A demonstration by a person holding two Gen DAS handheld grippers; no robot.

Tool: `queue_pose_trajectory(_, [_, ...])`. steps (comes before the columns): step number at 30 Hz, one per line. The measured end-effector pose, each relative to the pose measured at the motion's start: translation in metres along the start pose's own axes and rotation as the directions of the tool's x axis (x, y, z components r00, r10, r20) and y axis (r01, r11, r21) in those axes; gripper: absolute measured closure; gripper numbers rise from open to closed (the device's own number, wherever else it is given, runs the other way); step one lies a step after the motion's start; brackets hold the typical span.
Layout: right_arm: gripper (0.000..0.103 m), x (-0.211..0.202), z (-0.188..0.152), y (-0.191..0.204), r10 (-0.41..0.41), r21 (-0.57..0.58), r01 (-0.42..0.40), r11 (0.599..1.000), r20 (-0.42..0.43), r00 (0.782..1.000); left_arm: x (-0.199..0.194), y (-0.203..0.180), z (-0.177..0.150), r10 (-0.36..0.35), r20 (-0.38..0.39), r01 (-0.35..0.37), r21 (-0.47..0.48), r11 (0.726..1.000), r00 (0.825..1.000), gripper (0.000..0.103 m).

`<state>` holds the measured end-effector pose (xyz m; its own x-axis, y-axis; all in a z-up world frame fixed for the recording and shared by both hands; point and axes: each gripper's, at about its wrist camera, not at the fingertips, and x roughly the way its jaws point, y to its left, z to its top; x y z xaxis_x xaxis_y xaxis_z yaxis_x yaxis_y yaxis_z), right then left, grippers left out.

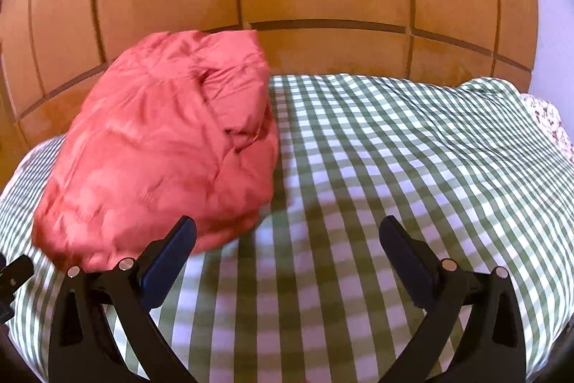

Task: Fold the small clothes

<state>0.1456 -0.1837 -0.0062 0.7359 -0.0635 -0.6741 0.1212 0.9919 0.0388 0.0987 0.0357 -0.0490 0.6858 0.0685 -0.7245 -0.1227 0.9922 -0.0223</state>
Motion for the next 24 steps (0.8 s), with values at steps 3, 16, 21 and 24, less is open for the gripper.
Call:
queue_pose_trajectory(3, [0.002,-0.007,-0.007,0.005,0.015,-0.025,-0.015,1.0,-0.001,1.0,-0.003,0.002,-0.006,-0.005,-0.016,0.005,-0.003,1.0,1.0,0.003])
queue_pose_trajectory(16, [0.002,-0.043,-0.015,0.04,0.059,-0.132,-0.054,0.99,0.036,0.998,-0.044,0.011,-0.018,0.094,0.119,-0.091,-0.03,0.995,0.988,0.003])
queue_pose_trajectory(21, [0.002,-0.058,-0.018,0.042,0.057,-0.145,-0.048,0.988,0.053,0.997,-0.049,0.01,-0.015,0.094,0.117,-0.091,-0.033,0.995,0.989,0.003])
queue_pose_trajectory(24, [0.002,-0.062,-0.02,0.041,0.037,-0.141,-0.028,0.99,0.062,0.997,-0.05,0.009,-0.014,0.082,0.114,-0.078,-0.036,0.996,0.99,0.003])
